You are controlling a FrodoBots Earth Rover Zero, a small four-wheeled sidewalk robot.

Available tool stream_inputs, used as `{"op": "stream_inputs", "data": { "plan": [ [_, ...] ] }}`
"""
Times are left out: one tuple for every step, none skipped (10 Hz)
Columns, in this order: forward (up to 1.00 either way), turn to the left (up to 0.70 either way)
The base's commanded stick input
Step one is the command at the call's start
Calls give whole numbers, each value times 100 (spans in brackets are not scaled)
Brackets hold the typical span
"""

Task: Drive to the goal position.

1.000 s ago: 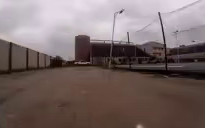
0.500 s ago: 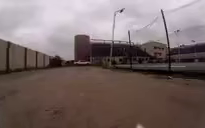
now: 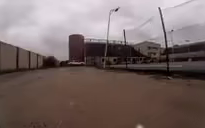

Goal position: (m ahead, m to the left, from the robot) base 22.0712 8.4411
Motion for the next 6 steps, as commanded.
{"op": "stream_inputs", "data": {
  "plan": [
    [70,-3],
    [70,-28],
    [70,0],
    [70,0],
    [70,0],
    [70,0]
  ]
}}
